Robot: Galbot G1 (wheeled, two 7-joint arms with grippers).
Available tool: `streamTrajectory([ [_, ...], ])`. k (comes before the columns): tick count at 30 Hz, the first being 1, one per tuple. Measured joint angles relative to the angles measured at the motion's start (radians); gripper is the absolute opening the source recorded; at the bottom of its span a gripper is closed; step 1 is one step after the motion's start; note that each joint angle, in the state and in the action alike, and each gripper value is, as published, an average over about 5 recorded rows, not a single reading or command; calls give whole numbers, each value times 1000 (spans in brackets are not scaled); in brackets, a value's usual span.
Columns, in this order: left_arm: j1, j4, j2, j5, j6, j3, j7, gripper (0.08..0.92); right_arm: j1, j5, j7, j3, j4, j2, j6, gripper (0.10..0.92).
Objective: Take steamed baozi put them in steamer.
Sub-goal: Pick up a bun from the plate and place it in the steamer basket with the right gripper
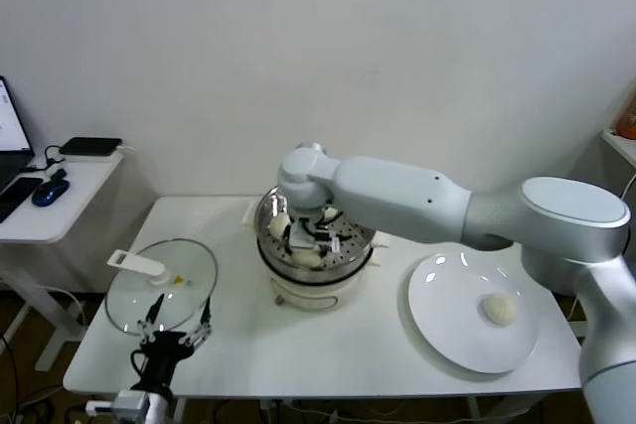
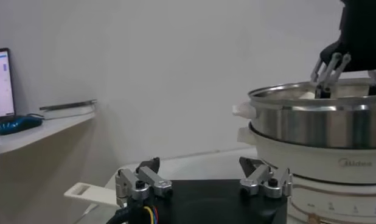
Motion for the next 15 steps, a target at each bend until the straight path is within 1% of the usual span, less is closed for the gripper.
streamTrajectory([
  [12,-2,0,-4,0,0,5,0,823,-13,2,2,1,-3,6,-5,687],
  [15,-2,0,-4,1,-1,5,0,823,-14,5,5,0,-3,4,-5,699],
])
